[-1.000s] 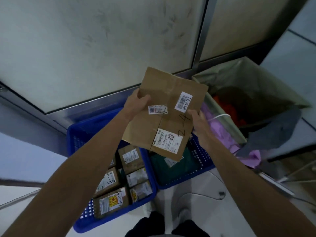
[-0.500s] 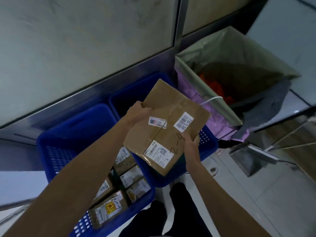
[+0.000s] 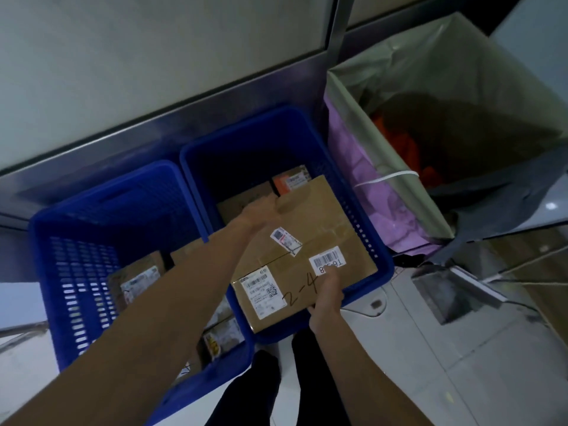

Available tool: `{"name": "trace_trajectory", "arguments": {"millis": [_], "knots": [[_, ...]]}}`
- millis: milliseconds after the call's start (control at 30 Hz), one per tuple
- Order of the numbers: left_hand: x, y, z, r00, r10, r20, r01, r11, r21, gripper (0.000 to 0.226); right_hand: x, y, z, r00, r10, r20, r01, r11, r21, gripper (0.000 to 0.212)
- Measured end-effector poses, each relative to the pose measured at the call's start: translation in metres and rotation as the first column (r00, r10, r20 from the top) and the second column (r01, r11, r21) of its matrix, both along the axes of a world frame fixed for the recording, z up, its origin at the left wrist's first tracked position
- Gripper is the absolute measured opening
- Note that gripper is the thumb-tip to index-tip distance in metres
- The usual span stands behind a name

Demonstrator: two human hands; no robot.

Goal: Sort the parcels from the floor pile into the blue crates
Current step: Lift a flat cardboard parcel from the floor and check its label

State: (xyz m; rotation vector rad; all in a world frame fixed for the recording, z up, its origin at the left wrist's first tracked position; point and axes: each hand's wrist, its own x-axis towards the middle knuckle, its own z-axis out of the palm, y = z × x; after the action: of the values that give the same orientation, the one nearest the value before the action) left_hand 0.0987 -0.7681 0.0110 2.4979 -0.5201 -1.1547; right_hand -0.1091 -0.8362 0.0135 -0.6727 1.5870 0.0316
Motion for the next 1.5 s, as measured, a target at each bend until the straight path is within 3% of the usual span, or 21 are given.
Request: {"name": "trace_trajectory", "arguments": {"millis": [167, 267, 367, 400, 500, 600, 667, 767, 833, 900, 1000, 1100, 1200, 1333, 1500], "knots": [[0.006, -0.009, -0.068, 0.998, -0.061, -0.016, 0.062, 0.993, 0.104, 0.065, 0.002, -0.005, -0.031, 0.998, 0.042, -0.041, -0.041, 0.999, 0.033, 0.046], [-0.004, -0.009, -0.072, 0.994, -0.106, -0.022, 0.108, 0.985, 0.131, 0.062, 0.002, -0.01, -0.049, 0.996, 0.091, -0.013, -0.091, 0.996, 0.012, 0.044], [-0.019, 0.01, -0.085, 0.981, -0.172, -0.092, 0.189, 0.958, 0.215, 0.077, 0.013, -0.019, -0.066, 0.979, 0.194, 0.057, -0.192, 0.981, -0.037, 0.075], [-0.023, 0.018, -0.089, 0.978, -0.174, -0.114, 0.197, 0.952, 0.235, 0.084, 0.018, -0.024, -0.07, 0.97, 0.239, 0.038, -0.238, 0.97, -0.042, 0.071], [-0.032, 0.033, -0.091, 0.978, -0.177, -0.11, 0.2, 0.947, 0.253, 0.09, 0.038, -0.039, -0.052, 0.922, 0.383, -0.055, -0.384, 0.923, -0.011, 0.026], [-0.036, 0.041, -0.093, 0.982, -0.164, -0.091, 0.183, 0.95, 0.253, 0.094, 0.049, -0.052, -0.058, 0.853, 0.515, -0.087, -0.521, 0.85, -0.073, 0.029], [-0.041, 0.046, -0.098, 0.987, -0.137, -0.079, 0.153, 0.954, 0.256, 0.096, 0.05, -0.054, -0.064, 0.755, 0.643, -0.125, -0.655, 0.743, -0.136, 0.028], [-0.053, 0.052, -0.097, 0.997, -0.079, -0.02, 0.081, 0.959, 0.27, 0.094, 0.046, -0.06, -0.073, 0.455, 0.847, -0.275, -0.883, 0.387, -0.267, 0.04], [-0.065, 0.057, -0.096, 1.0, -0.007, 0.03, -0.002, 0.961, 0.276, 0.089, 0.042, -0.072, -0.072, 0.24, 0.891, -0.385, -0.953, 0.14, -0.27, 0.046], [-0.078, 0.062, -0.098, 0.995, 0.087, 0.055, -0.099, 0.958, 0.269, 0.085, 0.039, -0.087, -0.074, 0.1, 0.882, -0.461, -0.959, -0.038, -0.281, 0.059], [-0.1, 0.063, -0.099, 0.953, 0.3, 0.048, -0.303, 0.926, 0.226, 0.084, 0.038, -0.112, -0.082, -0.012, 0.845, -0.535, -0.95, -0.176, -0.257, 0.064], [-0.123, 0.058, -0.101, 0.842, 0.537, -0.053, -0.516, 0.83, 0.212, 0.095, 0.04, -0.135, -0.094, -0.129, 0.838, -0.53, -0.954, -0.251, -0.165, 0.076], [-0.147, 0.054, -0.11, 0.693, 0.705, -0.147, -0.671, 0.706, 0.226, 0.095, 0.046, -0.146, -0.103, -0.134, 0.871, -0.473, -0.96, -0.232, -0.156, 0.085], [-0.175, 0.055, -0.128, 0.538, 0.807, -0.244, -0.757, 0.59, 0.282, 0.087, 0.056, -0.157, -0.131, -0.005, 0.925, -0.381, -0.981, -0.078, -0.177, 0.094], [-0.177, 0.058, -0.136, 0.5, 0.825, -0.263, -0.776, 0.562, 0.287, 0.075, 0.073, -0.16, -0.149, 0.239, 0.93, -0.279, -0.965, 0.196, -0.175, 0.103]]}}
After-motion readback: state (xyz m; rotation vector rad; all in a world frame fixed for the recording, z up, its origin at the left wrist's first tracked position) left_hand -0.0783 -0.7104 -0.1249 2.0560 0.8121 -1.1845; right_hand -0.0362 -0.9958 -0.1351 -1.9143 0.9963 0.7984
